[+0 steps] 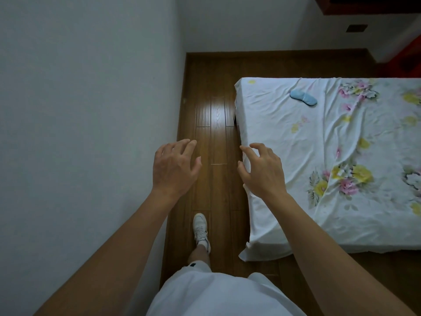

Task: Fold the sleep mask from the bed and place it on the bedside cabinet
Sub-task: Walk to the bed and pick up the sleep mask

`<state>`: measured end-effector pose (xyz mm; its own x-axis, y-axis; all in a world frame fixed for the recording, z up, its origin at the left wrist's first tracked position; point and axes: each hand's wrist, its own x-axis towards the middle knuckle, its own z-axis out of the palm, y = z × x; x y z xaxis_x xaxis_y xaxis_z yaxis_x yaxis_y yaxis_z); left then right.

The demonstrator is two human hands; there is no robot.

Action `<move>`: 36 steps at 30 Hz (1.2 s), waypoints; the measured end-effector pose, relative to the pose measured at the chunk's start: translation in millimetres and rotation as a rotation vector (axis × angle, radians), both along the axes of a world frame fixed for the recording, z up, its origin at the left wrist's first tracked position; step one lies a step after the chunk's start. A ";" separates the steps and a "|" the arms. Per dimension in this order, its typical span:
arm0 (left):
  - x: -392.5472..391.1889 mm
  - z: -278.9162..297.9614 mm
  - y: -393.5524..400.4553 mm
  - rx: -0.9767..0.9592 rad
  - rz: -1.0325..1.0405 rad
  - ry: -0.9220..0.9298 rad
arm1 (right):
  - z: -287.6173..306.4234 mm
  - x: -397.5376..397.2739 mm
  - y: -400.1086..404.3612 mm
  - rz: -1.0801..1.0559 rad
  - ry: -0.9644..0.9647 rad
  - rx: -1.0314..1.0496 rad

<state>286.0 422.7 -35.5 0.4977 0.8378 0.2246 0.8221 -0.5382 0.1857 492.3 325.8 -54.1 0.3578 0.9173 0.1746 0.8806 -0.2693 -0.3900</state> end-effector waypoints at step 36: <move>205.7 -8.1 545.5 0.027 -0.169 0.018 | -20.5 181.0 514.2 -0.208 0.089 0.012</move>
